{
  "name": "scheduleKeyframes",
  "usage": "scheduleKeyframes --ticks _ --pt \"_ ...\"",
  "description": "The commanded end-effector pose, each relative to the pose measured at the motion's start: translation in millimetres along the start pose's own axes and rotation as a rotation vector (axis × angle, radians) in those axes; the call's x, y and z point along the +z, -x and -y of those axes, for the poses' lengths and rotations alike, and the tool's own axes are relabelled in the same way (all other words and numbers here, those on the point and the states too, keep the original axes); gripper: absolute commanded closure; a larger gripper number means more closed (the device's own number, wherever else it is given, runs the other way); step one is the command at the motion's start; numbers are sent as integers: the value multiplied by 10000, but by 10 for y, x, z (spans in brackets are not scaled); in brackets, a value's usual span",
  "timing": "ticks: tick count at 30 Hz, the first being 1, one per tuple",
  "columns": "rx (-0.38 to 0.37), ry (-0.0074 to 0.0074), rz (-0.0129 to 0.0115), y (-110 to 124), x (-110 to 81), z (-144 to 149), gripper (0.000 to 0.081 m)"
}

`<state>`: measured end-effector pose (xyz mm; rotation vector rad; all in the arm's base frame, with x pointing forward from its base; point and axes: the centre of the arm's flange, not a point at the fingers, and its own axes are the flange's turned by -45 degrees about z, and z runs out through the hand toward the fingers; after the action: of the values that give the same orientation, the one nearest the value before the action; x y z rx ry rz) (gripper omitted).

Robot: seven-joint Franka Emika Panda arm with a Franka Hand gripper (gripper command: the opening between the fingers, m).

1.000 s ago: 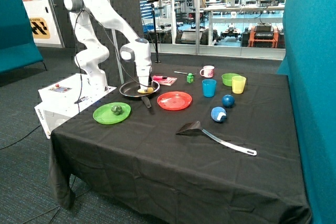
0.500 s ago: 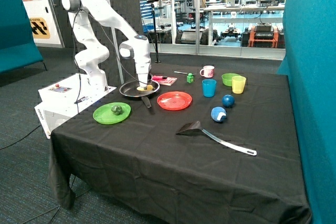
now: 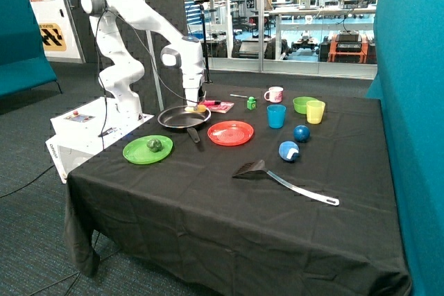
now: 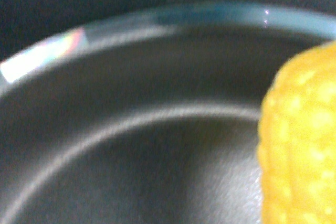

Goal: Serve the vegetables in different plates

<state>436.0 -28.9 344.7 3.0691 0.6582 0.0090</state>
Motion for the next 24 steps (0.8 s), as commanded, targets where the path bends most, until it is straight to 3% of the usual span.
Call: scheduleKeyframes --ticks 1,9,15,24 --pt "1206 -35 53 -299 -153 -143 808" --pt "2285 -32 54 -660 -121 -401 808" --pt "2599 -31 55 -911 -96 -587 808" --pt "3383 -29 56 -1116 55 -849 808"
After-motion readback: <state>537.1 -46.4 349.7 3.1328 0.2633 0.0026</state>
